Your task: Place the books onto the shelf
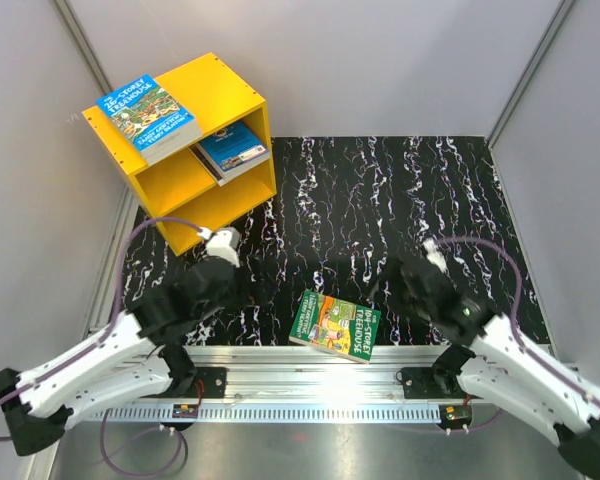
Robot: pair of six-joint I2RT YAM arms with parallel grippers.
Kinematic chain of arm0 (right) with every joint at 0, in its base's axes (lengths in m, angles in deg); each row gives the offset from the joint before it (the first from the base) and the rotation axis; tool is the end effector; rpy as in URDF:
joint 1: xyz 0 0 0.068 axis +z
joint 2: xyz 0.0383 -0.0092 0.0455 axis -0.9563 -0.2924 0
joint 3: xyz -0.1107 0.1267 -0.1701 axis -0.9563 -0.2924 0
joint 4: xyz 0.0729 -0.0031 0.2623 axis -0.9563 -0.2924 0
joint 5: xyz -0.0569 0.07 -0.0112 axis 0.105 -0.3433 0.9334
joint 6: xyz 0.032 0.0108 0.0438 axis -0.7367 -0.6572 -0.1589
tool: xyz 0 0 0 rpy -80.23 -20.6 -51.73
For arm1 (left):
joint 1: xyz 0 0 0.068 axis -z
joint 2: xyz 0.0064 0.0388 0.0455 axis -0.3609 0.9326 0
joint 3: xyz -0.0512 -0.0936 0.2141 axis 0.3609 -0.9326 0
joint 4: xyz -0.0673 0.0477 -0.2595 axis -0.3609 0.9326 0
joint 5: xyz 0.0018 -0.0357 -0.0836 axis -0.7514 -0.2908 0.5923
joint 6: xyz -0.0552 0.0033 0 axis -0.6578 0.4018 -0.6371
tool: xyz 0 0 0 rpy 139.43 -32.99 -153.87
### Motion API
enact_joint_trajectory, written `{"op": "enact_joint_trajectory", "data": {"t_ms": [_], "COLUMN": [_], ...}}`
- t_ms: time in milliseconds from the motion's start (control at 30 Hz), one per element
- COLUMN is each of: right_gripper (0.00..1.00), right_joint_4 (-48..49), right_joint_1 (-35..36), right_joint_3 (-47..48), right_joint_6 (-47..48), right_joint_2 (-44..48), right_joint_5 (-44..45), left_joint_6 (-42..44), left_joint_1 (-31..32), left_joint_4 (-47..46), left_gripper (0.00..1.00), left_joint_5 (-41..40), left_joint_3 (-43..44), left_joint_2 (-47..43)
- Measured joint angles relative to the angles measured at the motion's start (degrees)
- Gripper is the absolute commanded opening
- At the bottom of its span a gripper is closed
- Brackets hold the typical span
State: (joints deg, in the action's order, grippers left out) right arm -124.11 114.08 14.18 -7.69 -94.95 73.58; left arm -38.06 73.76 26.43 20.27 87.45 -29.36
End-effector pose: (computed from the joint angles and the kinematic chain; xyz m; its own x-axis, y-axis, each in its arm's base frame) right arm 0.1578 0.1291 0.2194 -0.7605 0.4429 -0.4748 0.1608 0.8370 0.5231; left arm 0.1212 -0.1402 0.2720 -0.6780 -0.1909 -0.7098 0.1992 0.8818 -0.4274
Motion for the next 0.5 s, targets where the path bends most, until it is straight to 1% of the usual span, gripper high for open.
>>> {"op": "enact_joint_trajectory", "data": {"t_ms": [100, 133, 200, 333, 500], "right_gripper": [1.0, 1.0, 1.0, 1.0, 1.0], "right_joint_4": [-6.5, -8.5, -11.0, -11.9, -3.9], "right_joint_1": [0.0, 0.0, 0.0, 0.0, 0.0], "right_joint_3": [-8.7, -10.7, -13.5, -17.3, -23.5], "right_joint_6": [-4.9, -6.3, -8.7, -11.4, -13.5], "right_joint_2": [12.9, 16.1, 19.7, 20.8, 13.9], "right_joint_5": [-3.9, -5.1, -7.1, -10.1, -15.3], "left_joint_6": [-1.6, -1.9, -2.8, -4.0, -4.9], "left_joint_1": [0.2, 0.3, 0.8, 1.6, 1.9], "left_joint_4": [-8.1, -10.0, -14.1, -21.8, -28.0], "left_gripper": [0.97, 0.97, 0.97, 0.97, 0.97], "left_joint_5": [3.3, 4.1, 5.7, 8.7, 11.6], "left_joint_3": [-4.0, -4.8, -5.7, -5.7, -5.7], "left_joint_2": [8.0, 10.2, 16.0, 25.6, 33.2]}}
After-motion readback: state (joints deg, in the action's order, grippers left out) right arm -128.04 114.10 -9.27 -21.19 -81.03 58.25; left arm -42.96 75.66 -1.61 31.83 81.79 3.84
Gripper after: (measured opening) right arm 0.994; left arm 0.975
